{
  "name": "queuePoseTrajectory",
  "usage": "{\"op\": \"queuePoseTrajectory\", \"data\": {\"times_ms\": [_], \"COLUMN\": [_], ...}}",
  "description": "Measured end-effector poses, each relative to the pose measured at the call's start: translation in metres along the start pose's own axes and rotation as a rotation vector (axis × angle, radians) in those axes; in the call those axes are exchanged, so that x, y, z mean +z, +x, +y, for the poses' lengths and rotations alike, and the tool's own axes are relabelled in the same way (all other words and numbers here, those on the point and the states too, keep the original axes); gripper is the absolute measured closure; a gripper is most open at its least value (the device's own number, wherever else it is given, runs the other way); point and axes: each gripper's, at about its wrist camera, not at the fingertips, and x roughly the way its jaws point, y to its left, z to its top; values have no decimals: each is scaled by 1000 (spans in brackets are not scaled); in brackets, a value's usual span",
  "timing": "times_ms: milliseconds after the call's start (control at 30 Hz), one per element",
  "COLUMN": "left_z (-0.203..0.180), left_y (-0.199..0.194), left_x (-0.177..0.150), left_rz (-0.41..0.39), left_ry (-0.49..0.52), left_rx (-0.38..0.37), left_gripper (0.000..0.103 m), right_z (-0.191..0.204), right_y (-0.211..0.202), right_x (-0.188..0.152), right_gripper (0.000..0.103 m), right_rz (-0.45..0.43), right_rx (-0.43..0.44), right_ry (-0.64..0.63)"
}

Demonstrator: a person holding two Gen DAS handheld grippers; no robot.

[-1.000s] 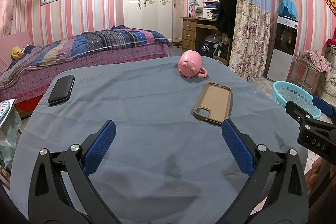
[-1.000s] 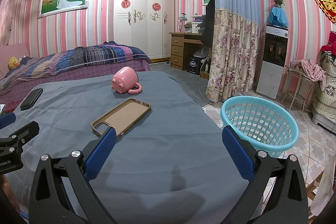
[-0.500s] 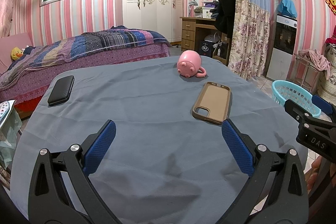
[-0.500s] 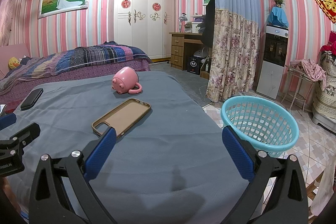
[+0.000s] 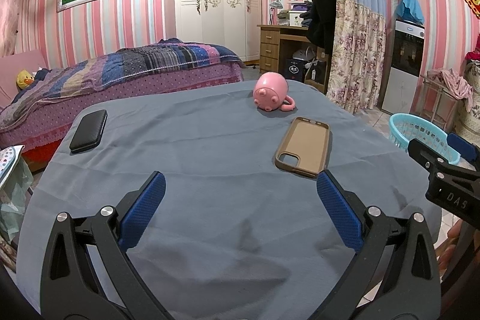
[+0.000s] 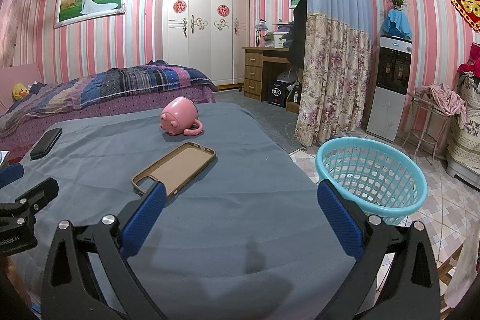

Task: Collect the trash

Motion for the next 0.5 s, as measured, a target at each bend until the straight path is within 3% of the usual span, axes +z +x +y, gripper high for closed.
{"op": "queuePoseTrajectory", "data": {"times_ms": [500], "left_z": [3], "left_y": [0], "left_x": [0], "left_rz": [-1], "left_ry": [3], "left_rx": [2], "left_gripper": [5], "right_z": [0], "right_y": [0], "right_x": [0], "right_gripper": [4], "right_rz": [0], "right_rx": [0], "right_ry": [-1]}}
